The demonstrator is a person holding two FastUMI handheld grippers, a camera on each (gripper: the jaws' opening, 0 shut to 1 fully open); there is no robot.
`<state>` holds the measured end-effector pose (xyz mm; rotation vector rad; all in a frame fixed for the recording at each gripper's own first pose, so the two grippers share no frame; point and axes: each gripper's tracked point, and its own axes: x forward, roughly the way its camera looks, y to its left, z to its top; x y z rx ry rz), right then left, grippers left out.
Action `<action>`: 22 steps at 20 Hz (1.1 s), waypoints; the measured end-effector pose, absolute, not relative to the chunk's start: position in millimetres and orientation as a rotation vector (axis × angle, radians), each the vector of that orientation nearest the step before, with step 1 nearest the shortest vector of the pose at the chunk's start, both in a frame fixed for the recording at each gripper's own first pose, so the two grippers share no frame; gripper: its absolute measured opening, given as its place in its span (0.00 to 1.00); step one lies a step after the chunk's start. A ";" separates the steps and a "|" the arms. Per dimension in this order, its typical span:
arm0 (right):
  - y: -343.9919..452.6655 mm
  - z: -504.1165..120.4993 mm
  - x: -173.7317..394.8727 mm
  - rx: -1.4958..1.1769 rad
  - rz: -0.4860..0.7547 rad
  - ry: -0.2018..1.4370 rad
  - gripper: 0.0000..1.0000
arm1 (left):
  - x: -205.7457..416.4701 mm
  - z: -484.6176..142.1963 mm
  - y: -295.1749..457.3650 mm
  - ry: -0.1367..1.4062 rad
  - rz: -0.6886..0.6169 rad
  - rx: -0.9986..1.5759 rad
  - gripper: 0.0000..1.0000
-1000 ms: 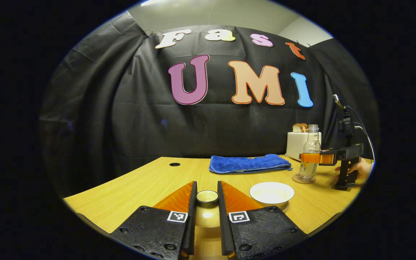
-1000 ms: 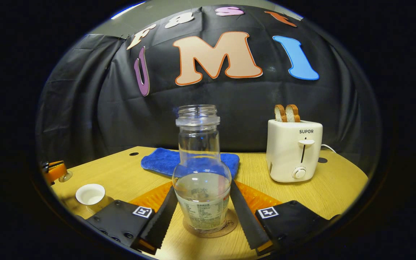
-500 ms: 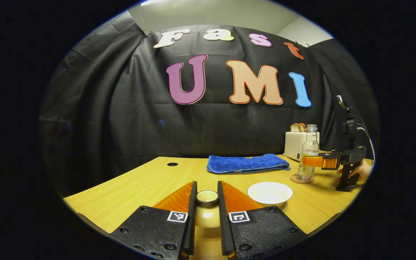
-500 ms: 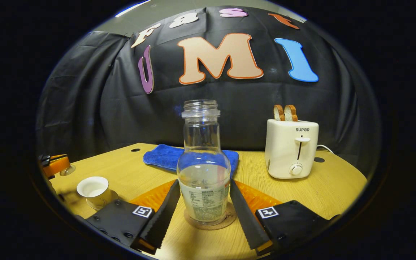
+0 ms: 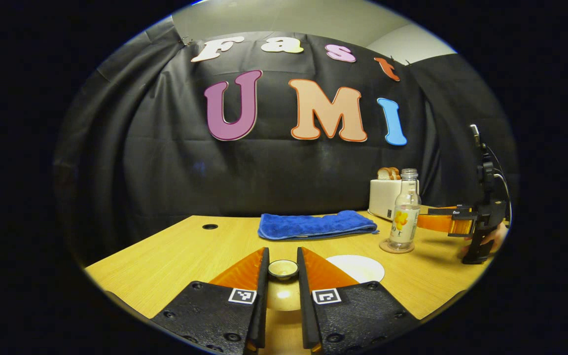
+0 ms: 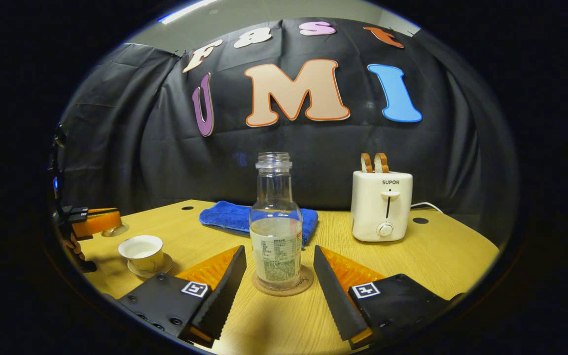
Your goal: Open the teacup lid with one hand, grasp the water bottle and pour water into the teacup with the other hand; after pouring, place the water bottle on the coaster and then close the teacup lid.
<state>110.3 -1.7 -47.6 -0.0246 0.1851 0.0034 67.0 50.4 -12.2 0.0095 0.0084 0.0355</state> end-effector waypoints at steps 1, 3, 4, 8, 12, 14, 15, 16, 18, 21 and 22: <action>-0.8 -46.3 104.3 -0.028 0.004 0.184 0.84 | 69.3 -11.7 46.6 0.012 0.021 0.010 0.27; -0.5 -43.4 92.8 -0.021 0.001 0.171 0.84 | 75.0 -11.7 38.4 0.010 -0.006 0.008 0.26; -1.9 -41.1 89.1 -0.020 -0.003 0.161 0.94 | 78.3 -12.0 34.8 0.013 -0.019 0.008 0.27; -4.6 -32.0 74.2 -0.021 -0.019 0.114 0.89 | 88.0 -13.2 15.7 0.020 -0.087 0.010 0.27; -3.9 -26.5 61.9 -0.027 -0.035 0.082 0.89 | 94.6 -15.8 -0.6 0.041 -0.143 0.015 0.27; -5.3 -25.7 58.6 -0.027 -0.044 0.082 0.89 | 95.9 -17.8 -7.3 0.056 -0.173 0.023 0.27; -6.2 -24.9 58.0 -0.028 -0.050 0.082 0.89 | 96.5 -19.0 -9.8 0.064 -0.187 0.029 0.27; -8.5 -24.9 58.1 -0.029 -0.060 0.081 0.84 | 96.1 -20.2 -12.0 0.072 -0.199 0.033 0.27; -9.7 -25.2 57.0 -0.029 -0.070 0.082 0.89 | 96.6 -22.1 -16.7 0.085 -0.227 0.042 0.27; -10.5 -24.4 56.8 -0.029 -0.073 0.082 0.89 | 96.8 -24.6 -20.6 0.103 -0.253 0.052 0.27; -9.7 -24.9 56.2 -0.029 -0.072 0.082 0.84 | 97.0 -25.0 -22.0 0.109 -0.257 0.055 0.27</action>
